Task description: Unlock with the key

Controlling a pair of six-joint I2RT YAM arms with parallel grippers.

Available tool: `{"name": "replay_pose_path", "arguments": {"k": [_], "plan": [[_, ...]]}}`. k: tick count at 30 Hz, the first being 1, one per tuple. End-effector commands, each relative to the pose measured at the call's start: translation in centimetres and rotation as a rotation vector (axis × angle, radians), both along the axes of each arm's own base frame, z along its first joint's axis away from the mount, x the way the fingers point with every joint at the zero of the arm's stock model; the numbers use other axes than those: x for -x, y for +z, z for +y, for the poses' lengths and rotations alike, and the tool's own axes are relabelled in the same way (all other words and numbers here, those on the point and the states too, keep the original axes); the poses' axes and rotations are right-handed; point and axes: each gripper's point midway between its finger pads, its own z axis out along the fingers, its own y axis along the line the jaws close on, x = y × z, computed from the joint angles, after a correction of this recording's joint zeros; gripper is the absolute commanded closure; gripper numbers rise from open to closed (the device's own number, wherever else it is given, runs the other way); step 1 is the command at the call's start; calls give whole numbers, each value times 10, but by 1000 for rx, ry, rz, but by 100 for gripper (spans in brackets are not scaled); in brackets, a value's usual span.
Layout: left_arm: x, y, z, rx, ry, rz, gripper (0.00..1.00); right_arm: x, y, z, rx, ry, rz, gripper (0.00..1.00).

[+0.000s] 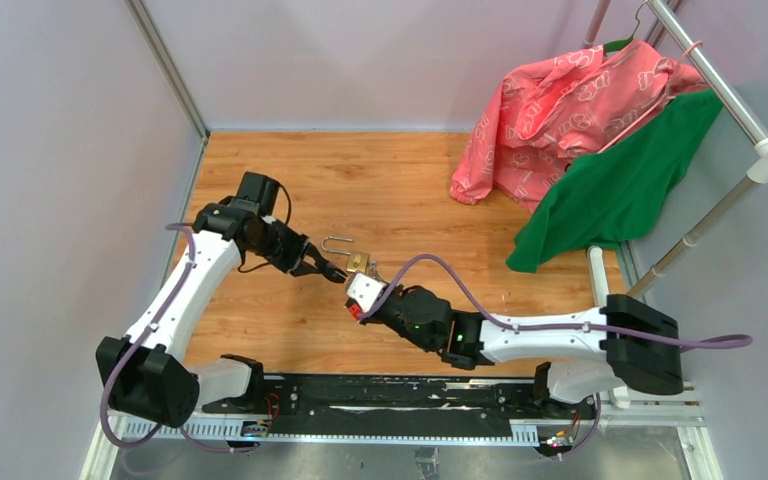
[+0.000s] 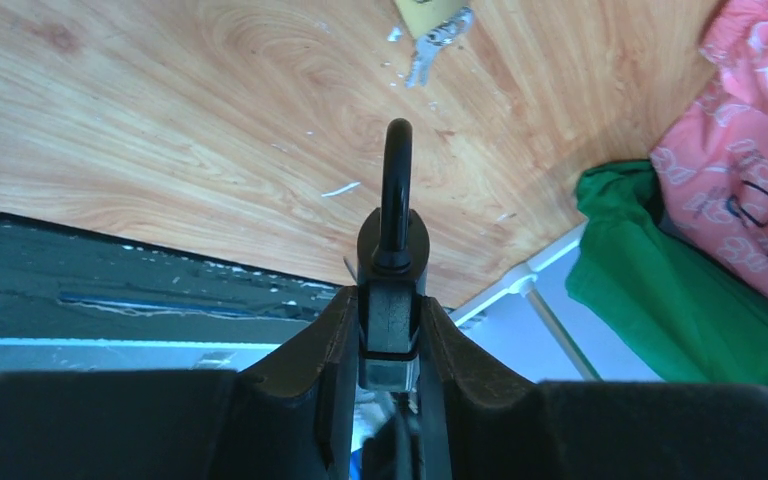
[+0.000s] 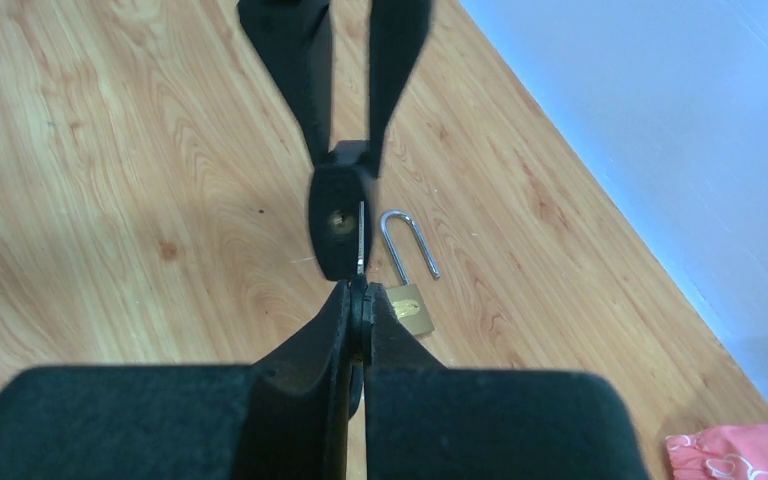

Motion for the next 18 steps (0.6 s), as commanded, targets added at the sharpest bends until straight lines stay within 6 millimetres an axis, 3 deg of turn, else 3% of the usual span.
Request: {"name": "replay_pose_path", "arguments": {"k": [1, 5, 9, 18], "plan": [[10, -19, 4, -45, -56, 22, 100, 13, 6, -18, -84, -10, 96, 100], [19, -41, 13, -93, -54, 66, 100, 13, -28, -55, -19, -95, 176, 100], [30, -70, 14, -101, -69, 116, 100, 11, -41, -83, 8, -171, 222, 100], [36, -104, 9, -91, -80, 175, 100, 1, -41, -102, 24, -233, 232, 100]]}}
